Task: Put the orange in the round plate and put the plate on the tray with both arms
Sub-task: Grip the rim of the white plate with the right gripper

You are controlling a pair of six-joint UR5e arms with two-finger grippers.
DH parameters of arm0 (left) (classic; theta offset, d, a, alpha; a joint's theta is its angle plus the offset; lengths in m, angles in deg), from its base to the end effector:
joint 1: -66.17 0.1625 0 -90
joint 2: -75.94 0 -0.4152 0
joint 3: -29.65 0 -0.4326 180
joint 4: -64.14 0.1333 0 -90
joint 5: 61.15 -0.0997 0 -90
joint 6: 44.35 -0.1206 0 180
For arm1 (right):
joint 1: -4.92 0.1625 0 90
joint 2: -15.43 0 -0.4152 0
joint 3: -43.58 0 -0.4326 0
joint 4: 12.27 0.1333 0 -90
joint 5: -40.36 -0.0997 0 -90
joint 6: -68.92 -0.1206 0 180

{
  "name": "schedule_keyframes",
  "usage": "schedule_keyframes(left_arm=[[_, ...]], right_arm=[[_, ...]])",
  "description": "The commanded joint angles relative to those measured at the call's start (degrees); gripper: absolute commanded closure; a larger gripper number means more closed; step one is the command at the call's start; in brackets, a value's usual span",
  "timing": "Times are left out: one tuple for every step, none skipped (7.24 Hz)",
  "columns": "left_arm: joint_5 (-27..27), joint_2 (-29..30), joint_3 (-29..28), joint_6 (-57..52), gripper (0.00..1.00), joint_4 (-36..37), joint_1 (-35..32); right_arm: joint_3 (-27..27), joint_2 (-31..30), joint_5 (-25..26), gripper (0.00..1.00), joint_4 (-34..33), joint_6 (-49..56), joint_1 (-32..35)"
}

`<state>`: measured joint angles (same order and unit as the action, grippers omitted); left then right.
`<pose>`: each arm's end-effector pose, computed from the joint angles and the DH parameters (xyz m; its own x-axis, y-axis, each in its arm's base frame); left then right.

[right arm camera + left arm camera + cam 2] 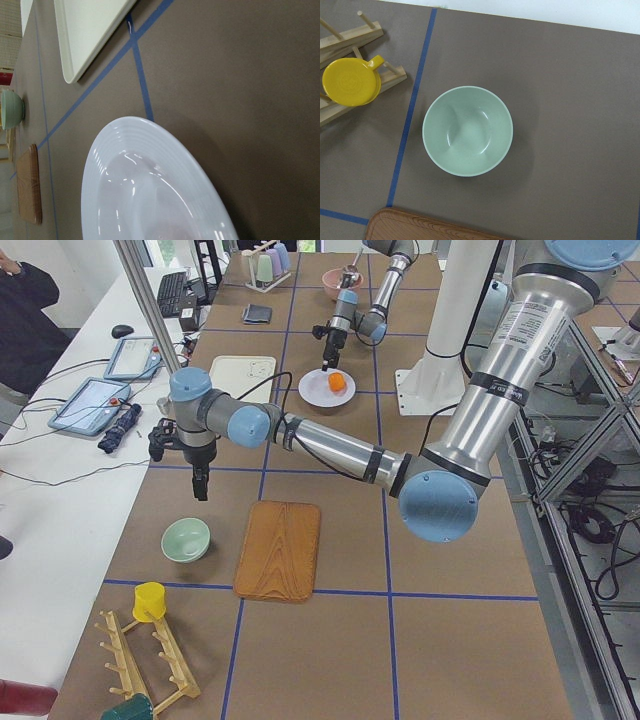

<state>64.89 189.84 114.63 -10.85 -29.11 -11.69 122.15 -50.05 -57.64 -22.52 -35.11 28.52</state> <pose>0.0877 -0.7039 0.4549 0.7279 -0.1774 -0.6624 0.2481 0.9686 0.0133 -0.6021 -0.3902 0.3368 -0.1093 0.2142 0.9706 -0.2500 0.9392 -0.2354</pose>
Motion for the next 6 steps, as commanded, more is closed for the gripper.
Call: schedule_keyframes(left_arm=[[0.0,0.0,0.0,0.1,0.01,0.0,0.0],[0.0,0.0,0.0,0.0,0.01,0.0,0.0],[-0.1,0.0,0.0,0.1,0.01,0.0,0.0],[0.0,0.0,0.0,0.1,0.01,0.0,0.0],[0.0,0.0,0.0,0.1,0.01,0.0,0.0],[0.0,0.0,-0.1,0.1,0.01,0.0,0.0]], right_arm=[[0.0,0.0,0.1,0.09,0.0,0.0,0.0],[0.0,0.0,0.1,0.15,0.0,-0.1,0.0],[0.0,0.0,0.1,0.24,0.0,-0.1,0.0],[0.0,0.0,0.1,0.29,0.0,-0.1,0.0],[0.0,0.0,0.1,0.34,0.0,-0.1,0.0],[0.1,0.0,0.1,0.37,0.0,-0.1,0.0]])
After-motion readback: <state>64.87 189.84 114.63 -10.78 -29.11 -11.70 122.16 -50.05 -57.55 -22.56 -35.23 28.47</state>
